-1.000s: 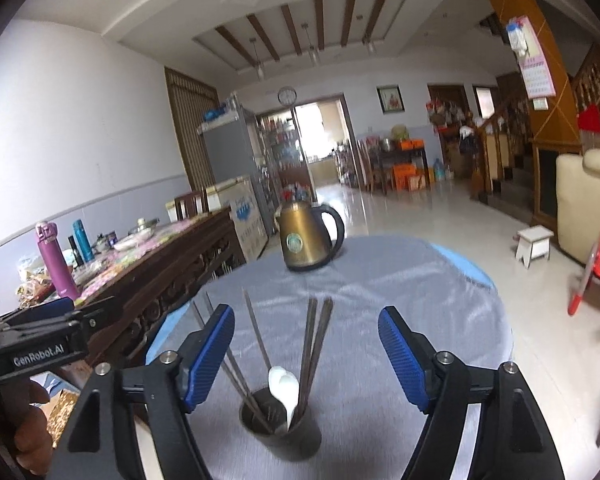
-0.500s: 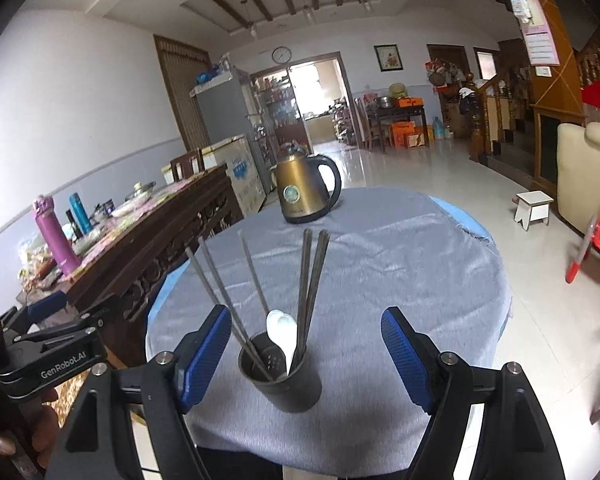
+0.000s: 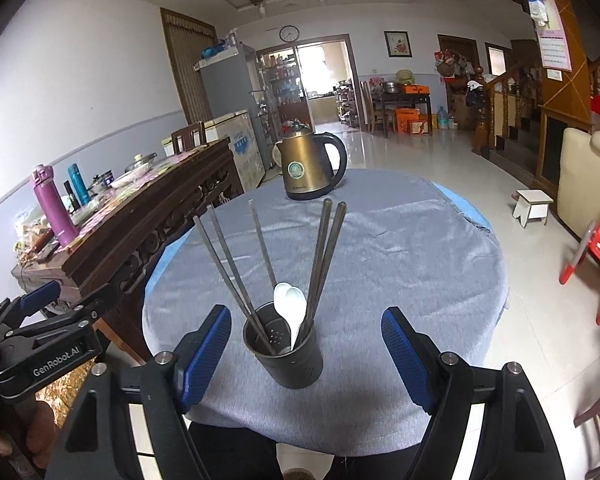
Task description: Organize utensils
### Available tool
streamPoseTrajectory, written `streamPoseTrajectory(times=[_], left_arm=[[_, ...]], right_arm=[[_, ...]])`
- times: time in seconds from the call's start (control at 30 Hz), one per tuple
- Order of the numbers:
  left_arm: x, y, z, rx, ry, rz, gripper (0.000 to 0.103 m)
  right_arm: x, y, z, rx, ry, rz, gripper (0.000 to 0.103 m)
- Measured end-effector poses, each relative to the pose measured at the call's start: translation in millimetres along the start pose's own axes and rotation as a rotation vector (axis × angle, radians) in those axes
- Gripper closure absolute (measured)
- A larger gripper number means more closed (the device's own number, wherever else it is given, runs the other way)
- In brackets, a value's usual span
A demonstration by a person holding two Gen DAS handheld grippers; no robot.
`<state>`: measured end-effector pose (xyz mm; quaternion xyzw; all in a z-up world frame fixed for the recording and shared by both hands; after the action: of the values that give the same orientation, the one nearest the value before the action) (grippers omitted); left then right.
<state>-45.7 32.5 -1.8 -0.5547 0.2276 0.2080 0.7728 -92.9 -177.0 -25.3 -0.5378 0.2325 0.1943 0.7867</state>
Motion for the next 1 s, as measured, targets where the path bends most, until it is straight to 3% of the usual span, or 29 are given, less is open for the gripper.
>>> streamPoseTrajectory(times=[1.0], left_arm=[[2, 16, 21, -0.048, 0.016, 0.016, 0.012]], right_arm=[[9, 5, 15, -0.03, 0.072, 0.05, 0.022]])
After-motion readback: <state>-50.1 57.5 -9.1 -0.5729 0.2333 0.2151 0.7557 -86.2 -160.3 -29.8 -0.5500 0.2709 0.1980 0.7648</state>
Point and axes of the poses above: each gripper's, at about its wrist camera, not at the fingertips, and x roughly the way its jaws point, z to its left, y to its underside, the point moved 4 cm from there along x, roughly the way its jaws point, and after that the axes turned 10 degrees about x, right-handed, at the moved point
